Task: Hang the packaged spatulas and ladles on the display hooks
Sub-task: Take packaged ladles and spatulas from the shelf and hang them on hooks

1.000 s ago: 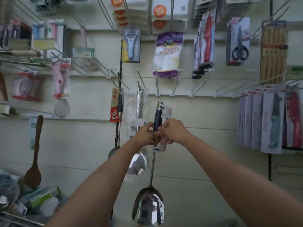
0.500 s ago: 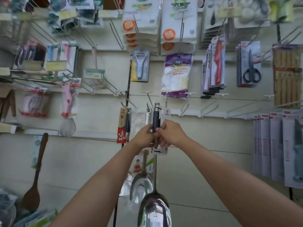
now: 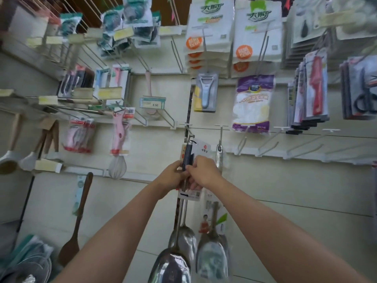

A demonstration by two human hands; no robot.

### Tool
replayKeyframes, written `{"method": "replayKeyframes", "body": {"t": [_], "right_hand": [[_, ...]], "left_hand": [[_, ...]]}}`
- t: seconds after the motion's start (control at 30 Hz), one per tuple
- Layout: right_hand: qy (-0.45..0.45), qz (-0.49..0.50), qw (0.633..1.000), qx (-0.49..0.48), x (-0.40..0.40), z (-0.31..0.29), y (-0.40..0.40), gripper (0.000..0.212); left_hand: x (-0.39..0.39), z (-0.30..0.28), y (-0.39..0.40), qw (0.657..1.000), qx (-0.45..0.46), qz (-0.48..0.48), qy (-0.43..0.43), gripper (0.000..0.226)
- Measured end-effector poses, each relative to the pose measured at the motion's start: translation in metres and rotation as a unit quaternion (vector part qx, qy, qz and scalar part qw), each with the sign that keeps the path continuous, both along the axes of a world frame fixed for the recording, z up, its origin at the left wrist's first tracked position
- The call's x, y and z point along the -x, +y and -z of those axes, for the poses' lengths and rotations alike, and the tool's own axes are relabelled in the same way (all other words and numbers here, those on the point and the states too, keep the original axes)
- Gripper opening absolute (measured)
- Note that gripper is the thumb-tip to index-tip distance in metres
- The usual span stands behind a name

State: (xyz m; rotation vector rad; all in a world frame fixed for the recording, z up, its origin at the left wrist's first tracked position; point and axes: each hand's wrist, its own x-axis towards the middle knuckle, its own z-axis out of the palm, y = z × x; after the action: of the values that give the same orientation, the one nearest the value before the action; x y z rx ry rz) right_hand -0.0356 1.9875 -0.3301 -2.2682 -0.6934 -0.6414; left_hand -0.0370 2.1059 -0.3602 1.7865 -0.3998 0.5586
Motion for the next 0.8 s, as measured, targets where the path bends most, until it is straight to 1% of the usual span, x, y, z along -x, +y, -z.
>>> {"method": "replayKeyframes", "body": {"t": [0.07,0.13,0.3,0.47,0.57,0.67,0.8], "right_hand": [[0.005,0.002,1.000,-0.006,-0.005,0.000,0.006,0.021],[0.012,0.001,1.000,-0.009,-0.010,-0.001,0.010,0.017],[0.006,0.009,1.000,-0.007,-0.027,-0.003,0.015,0.022],[-0.012,0.014,1.000,-0.013,-0.041,-0.007,0.022,0.019],[-0.010,0.019,0.999,-0.027,-0.049,-0.007,0.026,0.020],[0.004,0.034,0.999,-0.033,-0.058,-0.003,0.028,0.027],[0.011,0.057,0.996,-0.070,-0.065,-0.002,0.029,0.023]], "left_hand": [[-0.006,0.001,0.005,1.000,0.010,-0.003,0.001,0.002],[-0.014,0.001,0.007,1.000,0.015,-0.004,0.000,0.004],[-0.028,0.004,0.005,0.999,0.037,-0.007,-0.017,0.016],[-0.037,0.001,0.007,0.998,0.046,-0.012,-0.035,0.014],[-0.040,0.000,0.008,0.999,0.046,-0.013,-0.027,0.015],[-0.044,0.001,0.007,0.999,0.032,-0.023,-0.017,0.019],[-0.055,0.002,0.006,0.997,0.034,-0.063,-0.010,0.013]]}}
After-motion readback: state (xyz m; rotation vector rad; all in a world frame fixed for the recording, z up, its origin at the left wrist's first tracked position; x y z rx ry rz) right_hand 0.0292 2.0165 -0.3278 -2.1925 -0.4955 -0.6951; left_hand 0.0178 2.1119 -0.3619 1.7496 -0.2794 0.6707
